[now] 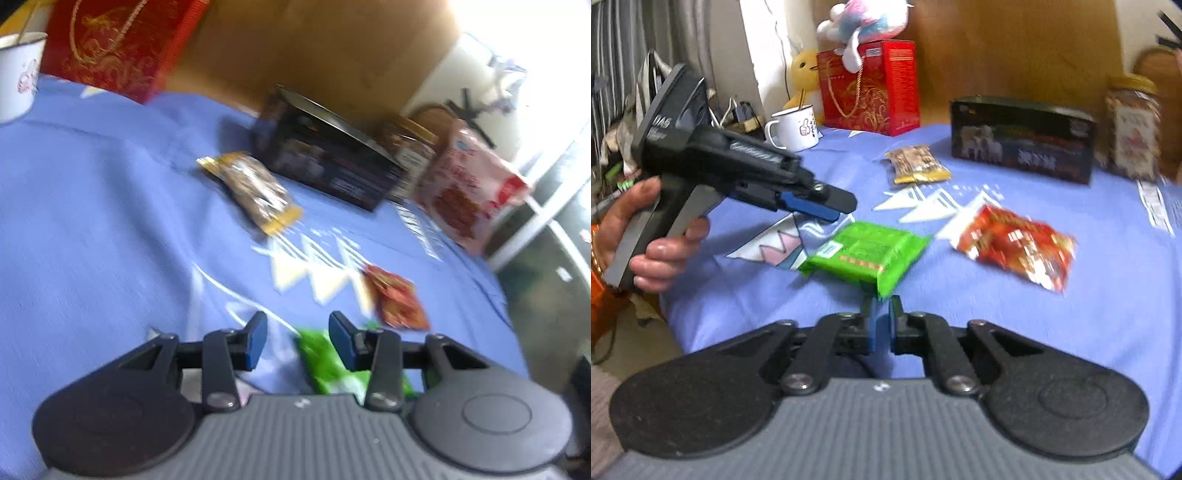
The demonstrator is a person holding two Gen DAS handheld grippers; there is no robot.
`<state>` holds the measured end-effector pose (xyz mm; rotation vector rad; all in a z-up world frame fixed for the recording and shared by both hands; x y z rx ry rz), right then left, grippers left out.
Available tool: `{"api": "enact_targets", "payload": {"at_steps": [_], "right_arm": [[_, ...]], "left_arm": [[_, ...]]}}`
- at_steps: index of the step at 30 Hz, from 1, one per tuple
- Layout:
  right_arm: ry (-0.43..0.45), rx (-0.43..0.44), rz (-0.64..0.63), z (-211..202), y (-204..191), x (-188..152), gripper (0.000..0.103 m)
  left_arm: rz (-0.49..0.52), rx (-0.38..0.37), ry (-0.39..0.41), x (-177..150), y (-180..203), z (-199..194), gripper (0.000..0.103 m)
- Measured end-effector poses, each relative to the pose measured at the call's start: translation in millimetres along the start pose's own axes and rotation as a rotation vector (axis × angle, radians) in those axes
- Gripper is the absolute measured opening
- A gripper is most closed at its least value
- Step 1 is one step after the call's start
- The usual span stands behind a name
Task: Organize snacks
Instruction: 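Grasp the green rectangular biscuit packet with the left gripper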
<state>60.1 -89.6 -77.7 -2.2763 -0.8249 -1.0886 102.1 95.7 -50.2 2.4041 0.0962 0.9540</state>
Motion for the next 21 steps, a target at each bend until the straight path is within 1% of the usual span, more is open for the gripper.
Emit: {"api": "enact_targets", "payload": {"at_steps": [1, 2, 5, 6, 8, 9, 12, 13, 14, 15, 16, 18, 21], "right_arm": [[0.010, 0.013, 0.022, -5, 1, -2, 0.046], [0.027, 0.016, 0.035, -10, 2, -3, 0.050], [0.062, 0.031, 0.040, -17, 1, -1, 0.051], [0.067, 0.042, 0.047, -15, 1, 2, 0.051], [0.073, 0.060, 0.049, -9, 1, 9, 0.054], [0.071, 0.061, 0.042, -3, 1, 12, 0.058], [0.031, 0.023, 0.048, 14, 4, 12, 0.057], [0.043, 0.022, 0.051, 16, 3, 14, 0.050], [0.042, 0.041, 0.054, 16, 0, 13, 0.046], [0.044, 0.045, 0.052, 14, -3, 12, 0.045], [0.050, 0.033, 0.040, 12, -5, 11, 0.042], [0.057, 0.005, 0.020, 5, -5, 5, 0.042], [0.064, -0.024, 0.033, -9, 1, -4, 0.040]], "left_arm": [[0.005, -0.011, -0.003, -5, 6, -2, 0.038], [0.011, -0.017, -0.006, -8, 11, -3, 0.038], [0.027, -0.025, -0.017, -17, 24, -2, 0.040], [0.038, -0.020, -0.022, -19, 27, -1, 0.043], [0.046, 0.005, -0.031, -20, 27, 7, 0.044], [0.038, 0.005, -0.041, -21, 27, 10, 0.044], [0.029, -0.011, -0.032, -25, 33, 14, 0.043], [0.030, -0.015, -0.031, -26, 35, 15, 0.038], [0.033, -0.015, -0.036, -28, 37, 16, 0.036], [0.043, -0.011, -0.034, -29, 39, 18, 0.035], [0.055, -0.014, -0.040, -30, 43, 19, 0.035], [0.077, -0.029, -0.057, -33, 51, 21, 0.035], [0.103, -0.063, -0.082, -43, 66, 27, 0.036]]}}
Point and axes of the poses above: each gripper's, at about its wrist camera, not at the fingertips, and z roughly the way its jaws point, y to its right, x to its top, the point moved 9 cm from there along z, roughly the way its jaws point, and after that the axes turned 1 degree about z, right-handed, at the moved point
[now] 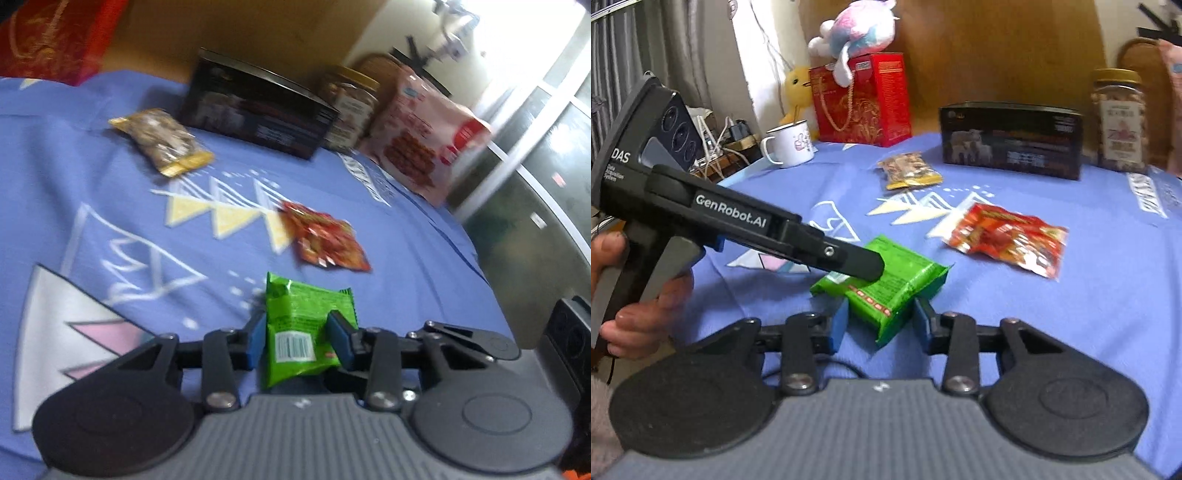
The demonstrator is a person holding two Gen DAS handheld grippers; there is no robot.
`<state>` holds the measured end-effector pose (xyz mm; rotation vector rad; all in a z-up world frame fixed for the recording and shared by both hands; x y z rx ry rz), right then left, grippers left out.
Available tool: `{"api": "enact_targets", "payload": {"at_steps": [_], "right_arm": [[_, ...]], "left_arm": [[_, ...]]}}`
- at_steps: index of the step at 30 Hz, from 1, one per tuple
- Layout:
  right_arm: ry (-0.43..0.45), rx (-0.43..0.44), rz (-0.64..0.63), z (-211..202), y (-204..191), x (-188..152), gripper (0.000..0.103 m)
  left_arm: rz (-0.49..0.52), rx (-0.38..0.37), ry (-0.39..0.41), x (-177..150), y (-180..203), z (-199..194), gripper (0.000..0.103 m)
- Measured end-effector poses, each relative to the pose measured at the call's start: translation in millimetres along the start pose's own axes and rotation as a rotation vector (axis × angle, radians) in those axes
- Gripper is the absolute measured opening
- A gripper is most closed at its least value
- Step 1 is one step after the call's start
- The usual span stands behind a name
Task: Organize snacks
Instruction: 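Grasp the green rectangular biscuit packet with the left gripper, then carry the green packet into the black box and open the left gripper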
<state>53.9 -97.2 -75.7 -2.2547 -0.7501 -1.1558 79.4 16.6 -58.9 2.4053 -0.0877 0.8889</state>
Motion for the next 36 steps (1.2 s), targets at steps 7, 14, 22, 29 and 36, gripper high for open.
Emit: {"api": "enact_targets", "payload": {"at_steps": [7, 14, 22, 29, 36], "right_arm": [[0.019, -0.056, 0.079, -24, 11, -17, 0.039], [0.032, -0.031, 0.064, -23, -2, -10, 0.037], [0.124, -0.024, -0.008, -6, -14, 37, 0.036], [0.166, -0.073, 0.001, 8, 7, 72, 0.036], [0.239, -0.137, -0.007, 37, 52, 138, 0.035]], "left_arm": [[0.091, -0.018, -0.015, -15, 32, 10, 0.038], [0.074, -0.025, 0.008, -8, 23, -9, 0.038], [0.070, 0.006, 0.129, 40, 11, -33, 0.037], [0.120, 0.000, 0.151, 90, 10, -15, 0.037], [0.114, -0.011, 0.222, 177, 3, 15, 0.038]]}}
Point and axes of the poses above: each gripper's, at about its wrist camera, not at the fingertips, and z roughly the way its jaws point, y to its right, x to its top, the point moved 9 cm from there along z, roughly the way its jaws point, and after that the axes turned 1 degree about z, right-handed, at the moved point
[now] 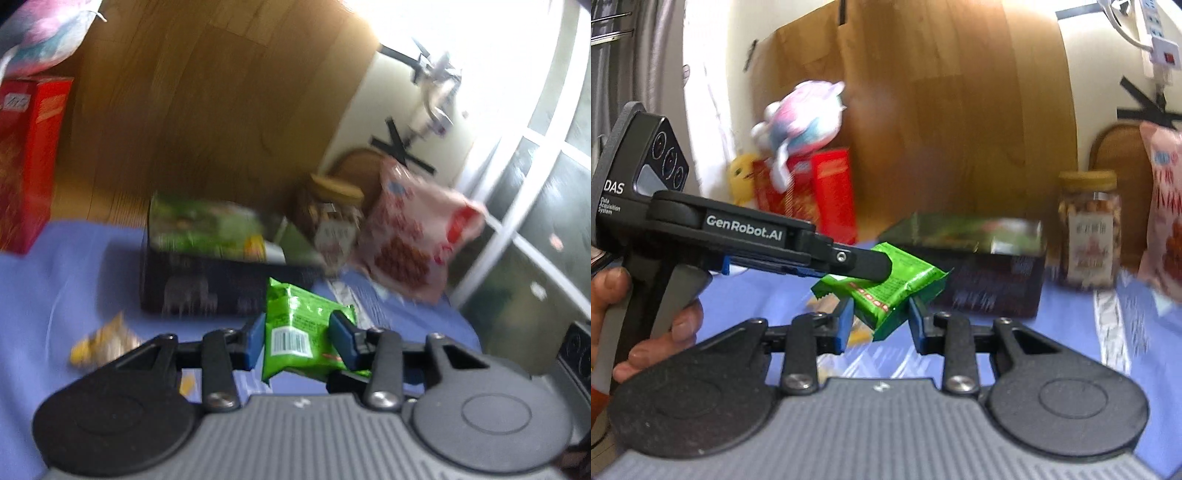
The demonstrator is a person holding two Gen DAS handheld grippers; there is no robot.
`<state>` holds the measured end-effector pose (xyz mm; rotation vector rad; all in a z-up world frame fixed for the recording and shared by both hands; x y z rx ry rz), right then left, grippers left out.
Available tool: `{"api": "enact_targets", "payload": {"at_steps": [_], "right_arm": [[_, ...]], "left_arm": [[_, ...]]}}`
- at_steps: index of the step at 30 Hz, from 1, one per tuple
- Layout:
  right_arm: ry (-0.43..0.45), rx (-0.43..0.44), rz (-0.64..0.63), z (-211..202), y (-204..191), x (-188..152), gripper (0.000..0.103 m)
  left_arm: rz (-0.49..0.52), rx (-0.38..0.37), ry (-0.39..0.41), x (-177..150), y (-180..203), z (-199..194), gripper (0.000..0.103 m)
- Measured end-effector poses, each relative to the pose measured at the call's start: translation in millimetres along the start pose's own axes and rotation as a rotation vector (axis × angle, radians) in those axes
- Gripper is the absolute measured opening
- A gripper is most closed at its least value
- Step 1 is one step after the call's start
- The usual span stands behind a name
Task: Organize snacks
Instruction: 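Carry the green packet into the black box and open the left gripper, then grasp the clear yellow-edged nut bag with the left gripper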
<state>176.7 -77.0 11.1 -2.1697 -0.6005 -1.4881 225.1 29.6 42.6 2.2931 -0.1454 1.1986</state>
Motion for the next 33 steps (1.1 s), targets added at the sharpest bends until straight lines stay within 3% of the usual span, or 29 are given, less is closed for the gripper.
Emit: {"api": "enact_targets", "payload": {"at_steps": [6, 11, 14, 19, 22, 24, 27, 29, 31, 33], "right_arm": [[0.011, -0.062, -0.007, 65, 42, 39, 0.033], [-0.002, -0.197, -0.093, 113, 66, 46, 0.035], [-0.022, -0.260, -0.113, 124, 75, 40, 0.036], [0.025, -0.141, 0.053, 81, 65, 28, 0.035], [-0.085, 0.057, 0.216, 71, 48, 0, 0.035], [-0.178, 0.162, 0.324, 78, 35, -18, 0.035], [-0.276, 0.204, 0.392, 99, 17, -35, 0.036], [-0.318, 0.210, 0.384, 112, 6, -40, 0.036], [-0.364, 0.188, 0.365, 117, -1, -45, 0.033], [-0.381, 0.231, 0.353, 110, -10, -45, 0.031]], "left_arm": [[-0.022, 0.048, 0.037, 56, -32, 62, 0.039], [-0.029, 0.097, 0.018, 67, -55, 107, 0.041], [-0.004, 0.126, 0.009, 66, -60, 107, 0.041], [0.025, 0.119, 0.079, 57, -73, 50, 0.043], [0.013, 0.167, 0.037, 36, -98, 31, 0.043], [-0.018, 0.206, -0.031, 14, -119, 31, 0.043], [-0.090, 0.219, -0.142, -19, -141, 43, 0.039], [-0.113, 0.210, -0.121, -29, -141, 37, 0.036], [-0.144, 0.165, -0.143, -39, -132, 30, 0.027], [-0.139, 0.138, -0.157, -52, -115, 24, 0.024]]}}
Point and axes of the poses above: each gripper's, at about its wrist camera, not at the fingertips, and z roughly the way its jaws point, y to its right, x to its top, the point moved 9 cm from there along z, roughly the way its jaws point, and after that the axes turned 1 degree about z, right-handed, at the moved point
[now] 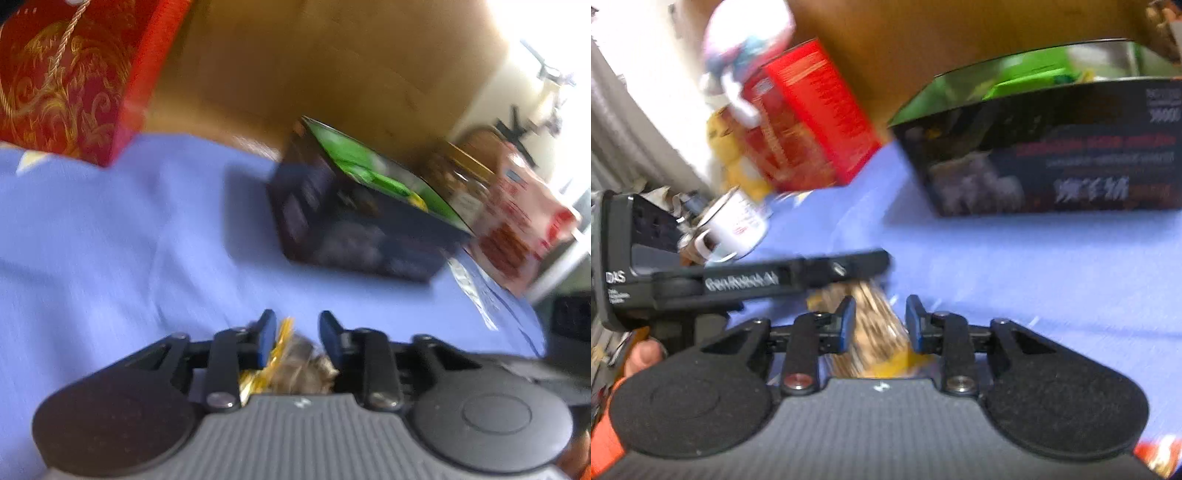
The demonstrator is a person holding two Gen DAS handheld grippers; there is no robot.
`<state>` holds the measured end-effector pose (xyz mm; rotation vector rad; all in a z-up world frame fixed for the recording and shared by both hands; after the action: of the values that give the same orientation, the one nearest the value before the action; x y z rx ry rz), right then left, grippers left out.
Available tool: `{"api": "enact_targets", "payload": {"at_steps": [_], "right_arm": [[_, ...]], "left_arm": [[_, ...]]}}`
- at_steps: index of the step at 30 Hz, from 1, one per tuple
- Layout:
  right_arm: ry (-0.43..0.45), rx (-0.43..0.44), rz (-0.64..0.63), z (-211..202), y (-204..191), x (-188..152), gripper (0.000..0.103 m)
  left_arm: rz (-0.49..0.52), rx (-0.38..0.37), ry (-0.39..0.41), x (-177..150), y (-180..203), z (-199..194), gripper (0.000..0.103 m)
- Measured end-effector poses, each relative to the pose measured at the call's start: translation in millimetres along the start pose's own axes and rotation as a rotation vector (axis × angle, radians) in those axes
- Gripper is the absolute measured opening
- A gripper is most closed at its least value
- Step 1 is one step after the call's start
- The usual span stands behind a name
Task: Organize snacks
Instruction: 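Grasp the clear yellow-edged nut bag with the left gripper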
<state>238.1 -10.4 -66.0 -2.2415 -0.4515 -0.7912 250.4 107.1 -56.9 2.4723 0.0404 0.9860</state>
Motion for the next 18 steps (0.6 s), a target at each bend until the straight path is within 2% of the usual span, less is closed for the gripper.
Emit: {"api": "enact_targets", "payload": {"at_steps": [3, 8, 11, 14, 18], "right_arm": [[-0.018, -0.015, -0.106, -18, -14, -24, 0.032], [0.001, -0.017, -0.297, -67, -28, -78, 0.034], [0.045, -0.041, -0.353, -92, -27, -106, 0.047], [0.129, -0.104, -0.350, -117, -24, -124, 0.050], [0.200, -0.057, -0.243, -133, -27, -142, 0.050]], "left_arm": [[0.071, 0.028, 0.003, -27, 23, -15, 0.024], [0.100, -0.020, 0.016, -79, 53, -46, 0.024], [0.137, -0.004, 0.046, -104, 72, -61, 0.025], [0.169, 0.018, 0.054, -124, 86, -71, 0.025], [0.171, 0.026, 0.051, -141, 96, -82, 0.026]]}}
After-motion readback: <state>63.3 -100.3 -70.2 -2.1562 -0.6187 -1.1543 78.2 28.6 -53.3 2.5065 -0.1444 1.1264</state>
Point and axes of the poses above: each gripper's, at about its wrist camera, not at the fingertips, and z roughly the way its jaws point, y to its right, x to its top, the point moved 9 cm from there along z, roughly the way its jaws point, and after that the axes turned 1 degree about z, right-handed, at the moved point
